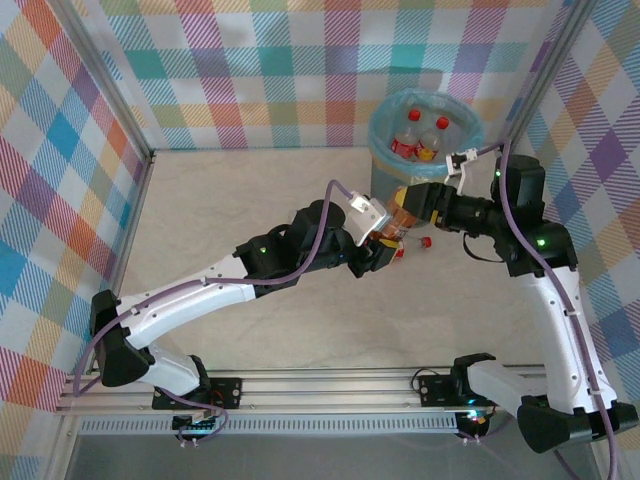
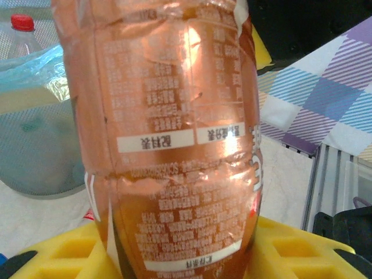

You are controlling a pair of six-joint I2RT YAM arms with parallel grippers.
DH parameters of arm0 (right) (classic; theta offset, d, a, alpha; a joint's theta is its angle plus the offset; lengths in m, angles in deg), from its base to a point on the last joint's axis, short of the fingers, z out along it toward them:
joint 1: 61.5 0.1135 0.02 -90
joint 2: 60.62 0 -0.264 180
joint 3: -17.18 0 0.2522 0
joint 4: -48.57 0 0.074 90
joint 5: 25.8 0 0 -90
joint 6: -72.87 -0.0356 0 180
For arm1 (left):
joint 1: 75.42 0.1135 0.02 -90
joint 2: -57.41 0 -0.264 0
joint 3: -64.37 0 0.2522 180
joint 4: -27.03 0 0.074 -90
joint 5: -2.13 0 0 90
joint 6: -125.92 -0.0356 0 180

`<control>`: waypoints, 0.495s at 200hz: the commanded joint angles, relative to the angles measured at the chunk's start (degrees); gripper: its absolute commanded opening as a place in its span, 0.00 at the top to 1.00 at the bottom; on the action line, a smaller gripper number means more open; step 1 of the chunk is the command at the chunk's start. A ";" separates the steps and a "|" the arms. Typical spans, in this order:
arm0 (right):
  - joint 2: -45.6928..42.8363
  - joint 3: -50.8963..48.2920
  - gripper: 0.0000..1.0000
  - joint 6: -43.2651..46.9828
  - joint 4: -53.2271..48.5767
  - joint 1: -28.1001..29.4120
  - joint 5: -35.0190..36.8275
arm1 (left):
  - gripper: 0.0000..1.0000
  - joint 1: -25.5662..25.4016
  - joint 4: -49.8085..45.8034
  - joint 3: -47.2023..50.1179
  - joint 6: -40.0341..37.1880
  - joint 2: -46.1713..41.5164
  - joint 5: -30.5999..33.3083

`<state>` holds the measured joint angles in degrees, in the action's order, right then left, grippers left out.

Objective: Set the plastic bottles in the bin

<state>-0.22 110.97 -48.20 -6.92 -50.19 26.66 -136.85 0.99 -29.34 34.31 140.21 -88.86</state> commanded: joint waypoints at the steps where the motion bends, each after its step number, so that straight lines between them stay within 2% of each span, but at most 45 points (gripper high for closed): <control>1: 0.67 2.40 0.37 1.80 -1.80 1.12 0.40 | 0.53 -0.53 0.15 -0.30 -1.56 -1.68 -1.65; 14: 0.68 3.03 0.41 1.78 -2.47 1.17 2.48 | 0.49 -0.53 -0.01 -0.35 -1.40 -1.93 -0.56; 35: 0.98 5.08 0.44 2.12 -3.90 1.17 7.06 | 0.35 -0.48 -0.56 -0.23 -0.84 -3.18 3.74; 57: 3.91 11.86 0.46 4.50 -7.11 1.16 13.26 | 0.20 -0.49 -0.58 0.60 -0.39 -5.56 9.78; 99: 15.58 31.33 0.48 13.25 -11.88 1.17 29.69 | 0.14 -0.12 0.92 4.36 -0.42 -12.00 16.43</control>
<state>10.47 133.90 -41.86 -16.17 -49.14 44.01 -136.94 0.01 -27.09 33.92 132.58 -78.04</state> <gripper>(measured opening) 0.551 0.848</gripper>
